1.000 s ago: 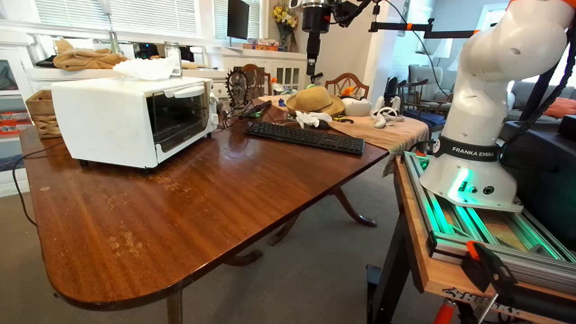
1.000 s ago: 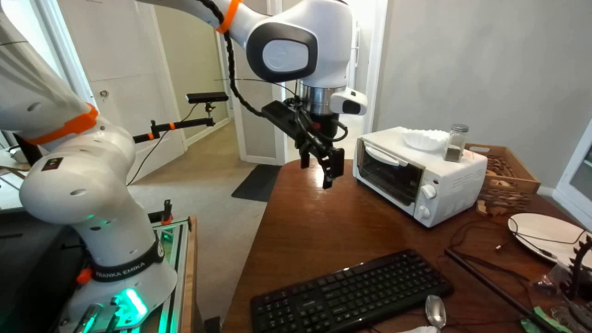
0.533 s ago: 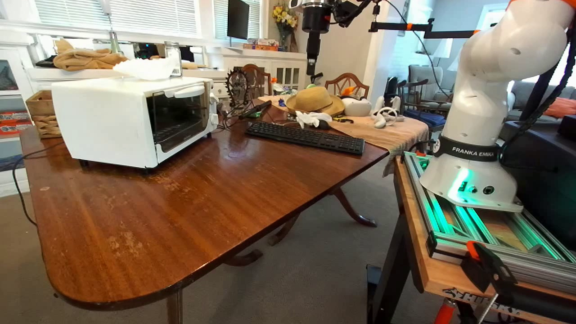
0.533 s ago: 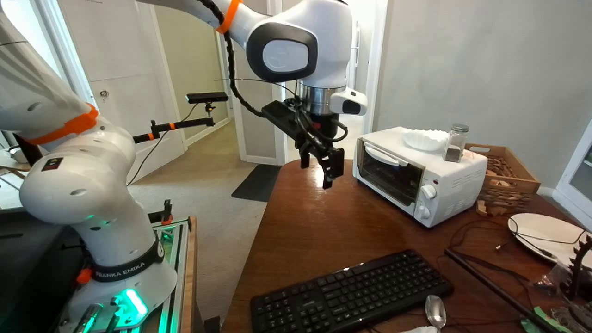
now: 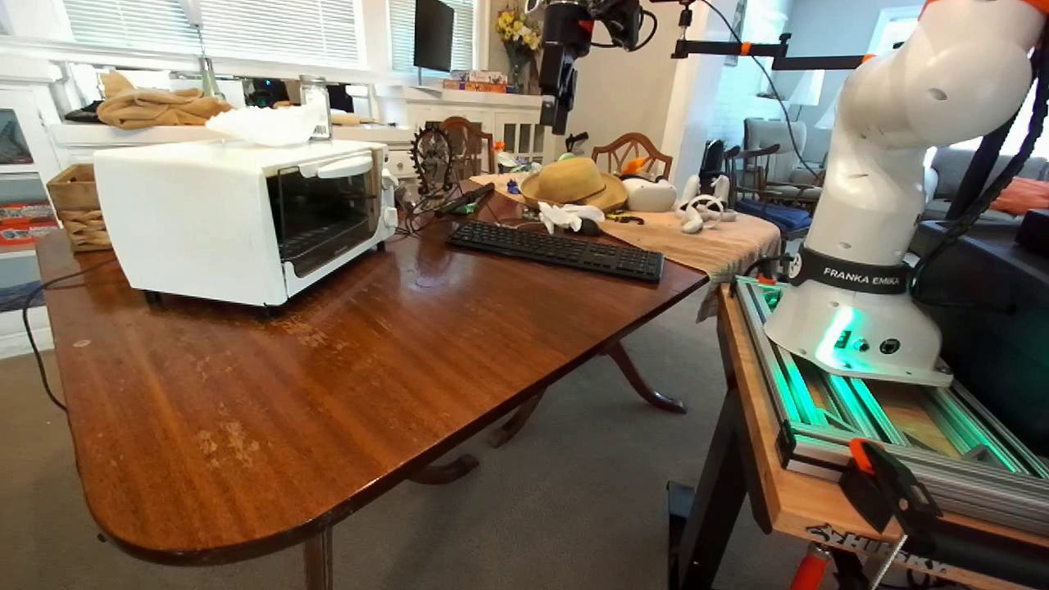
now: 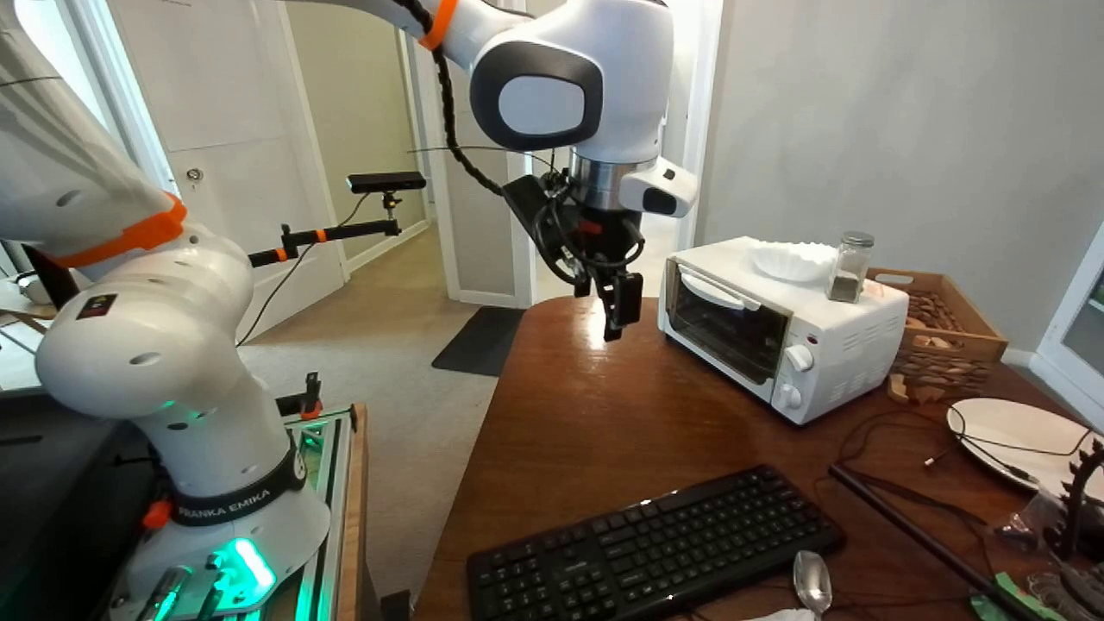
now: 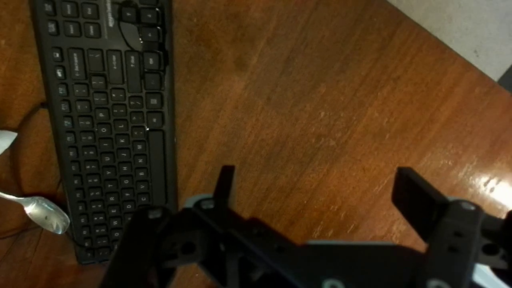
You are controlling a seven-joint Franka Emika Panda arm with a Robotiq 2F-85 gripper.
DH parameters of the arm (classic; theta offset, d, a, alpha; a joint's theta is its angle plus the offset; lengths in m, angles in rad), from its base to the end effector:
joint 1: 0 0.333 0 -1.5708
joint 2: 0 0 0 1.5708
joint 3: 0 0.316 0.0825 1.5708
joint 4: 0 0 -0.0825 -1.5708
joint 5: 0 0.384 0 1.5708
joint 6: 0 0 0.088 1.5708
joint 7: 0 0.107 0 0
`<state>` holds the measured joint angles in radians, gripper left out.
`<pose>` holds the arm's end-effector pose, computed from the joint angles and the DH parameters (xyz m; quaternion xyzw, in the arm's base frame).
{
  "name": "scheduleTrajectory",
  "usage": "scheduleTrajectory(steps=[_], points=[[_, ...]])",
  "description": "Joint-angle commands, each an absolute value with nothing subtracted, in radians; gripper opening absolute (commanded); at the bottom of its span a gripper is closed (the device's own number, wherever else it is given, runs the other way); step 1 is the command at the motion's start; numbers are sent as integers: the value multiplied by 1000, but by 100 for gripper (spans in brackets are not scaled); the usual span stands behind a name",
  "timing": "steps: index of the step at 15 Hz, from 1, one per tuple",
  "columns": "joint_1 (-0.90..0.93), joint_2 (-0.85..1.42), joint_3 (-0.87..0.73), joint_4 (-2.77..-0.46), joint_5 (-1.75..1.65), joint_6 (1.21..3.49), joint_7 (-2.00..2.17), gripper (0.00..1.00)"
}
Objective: Open the oven then pull out the tray
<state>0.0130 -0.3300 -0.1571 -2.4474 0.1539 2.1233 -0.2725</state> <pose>0.4321 -0.0566 0.4221 -0.9955 -0.0278 -0.0184 0.0889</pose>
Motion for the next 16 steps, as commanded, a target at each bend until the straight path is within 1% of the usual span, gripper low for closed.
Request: scheduleTrajectory(steps=[1, 8, 9, 16], points=[[7, -215, -139, -2344, 273, 2138, -146, 100], [7, -91, -86, -2231, 495, 2209, 107, 100], [-4, -129, -87, -2265, 439, 2194, 48, 100], [-4, -100, -77, -2236, 475, 2197, 96, 100]])
